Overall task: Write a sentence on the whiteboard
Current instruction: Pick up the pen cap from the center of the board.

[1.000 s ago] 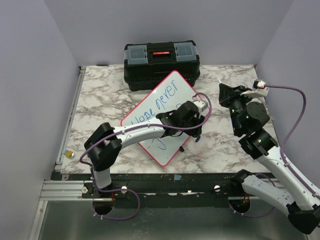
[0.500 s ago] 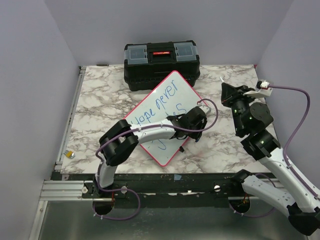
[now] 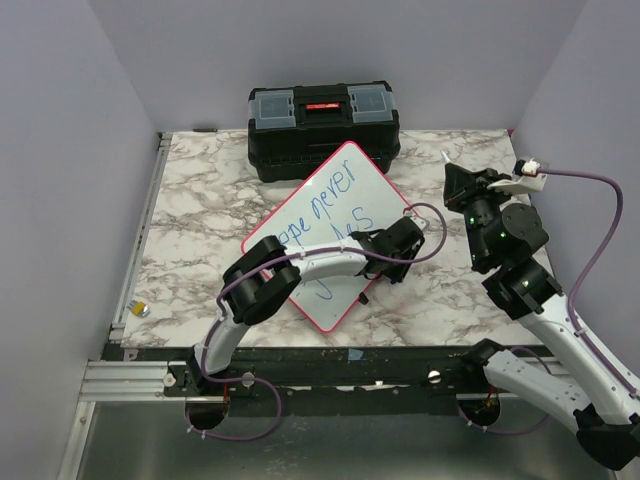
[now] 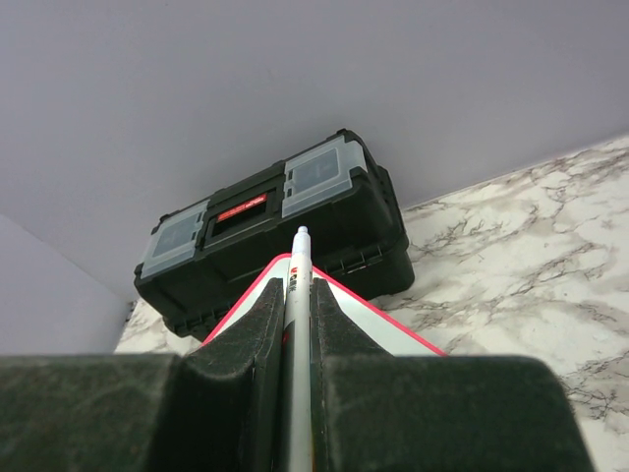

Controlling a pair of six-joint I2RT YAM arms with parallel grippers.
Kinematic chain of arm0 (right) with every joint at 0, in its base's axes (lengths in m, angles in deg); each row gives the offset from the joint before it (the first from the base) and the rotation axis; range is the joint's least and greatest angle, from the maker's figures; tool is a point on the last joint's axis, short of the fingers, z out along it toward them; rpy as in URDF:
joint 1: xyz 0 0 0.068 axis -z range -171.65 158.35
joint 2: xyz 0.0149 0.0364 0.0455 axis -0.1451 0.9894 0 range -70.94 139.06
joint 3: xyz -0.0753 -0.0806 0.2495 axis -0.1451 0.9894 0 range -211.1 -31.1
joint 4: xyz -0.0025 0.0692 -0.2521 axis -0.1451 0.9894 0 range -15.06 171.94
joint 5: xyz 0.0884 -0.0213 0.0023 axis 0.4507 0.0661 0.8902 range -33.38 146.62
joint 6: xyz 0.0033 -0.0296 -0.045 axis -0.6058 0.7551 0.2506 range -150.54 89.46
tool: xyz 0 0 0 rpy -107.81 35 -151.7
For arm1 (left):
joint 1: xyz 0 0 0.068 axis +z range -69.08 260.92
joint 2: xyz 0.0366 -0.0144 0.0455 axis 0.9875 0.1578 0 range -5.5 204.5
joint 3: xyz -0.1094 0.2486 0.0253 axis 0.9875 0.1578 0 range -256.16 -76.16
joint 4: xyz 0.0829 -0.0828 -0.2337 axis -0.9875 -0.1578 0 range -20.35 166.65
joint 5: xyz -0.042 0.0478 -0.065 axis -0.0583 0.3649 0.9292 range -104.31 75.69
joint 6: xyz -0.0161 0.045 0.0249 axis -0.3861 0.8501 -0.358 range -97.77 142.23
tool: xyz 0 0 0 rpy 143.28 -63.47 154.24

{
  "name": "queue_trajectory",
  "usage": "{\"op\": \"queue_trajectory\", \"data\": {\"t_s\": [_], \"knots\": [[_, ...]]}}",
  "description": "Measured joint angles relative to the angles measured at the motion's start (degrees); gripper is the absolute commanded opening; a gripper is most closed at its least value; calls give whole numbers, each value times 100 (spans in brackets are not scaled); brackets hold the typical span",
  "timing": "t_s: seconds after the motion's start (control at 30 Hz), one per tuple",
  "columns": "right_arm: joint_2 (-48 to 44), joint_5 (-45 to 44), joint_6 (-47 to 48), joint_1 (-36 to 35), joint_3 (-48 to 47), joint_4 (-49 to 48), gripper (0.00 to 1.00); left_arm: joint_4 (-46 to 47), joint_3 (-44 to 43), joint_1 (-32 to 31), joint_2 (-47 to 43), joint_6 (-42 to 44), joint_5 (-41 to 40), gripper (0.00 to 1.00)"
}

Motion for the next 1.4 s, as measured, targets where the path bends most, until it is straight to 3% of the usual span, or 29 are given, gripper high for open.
{"op": "queue_trajectory", "data": {"t_s": [0.13,0.27,0.37,0.53,1.03,1.4], "knots": [[0,-4,24,0,0,0,1,-225,-195,0,140,-2,-4,37],[0,-4,24,0,0,0,1,-350,-310,0,304,-7,-2,24],[0,-4,24,0,-2,0,1,-511,-485,-4,393,-17,-7,21],[0,-4,26,0,-2,0,1,-614,-560,-11,448,-116,-11,0],[9,-11,26,0,-2,0,1,-485,-258,-15,260,-262,98,0],[9,-11,63,0,-2,0,1,-282,323,76,-1220,-310,813,0]]}}
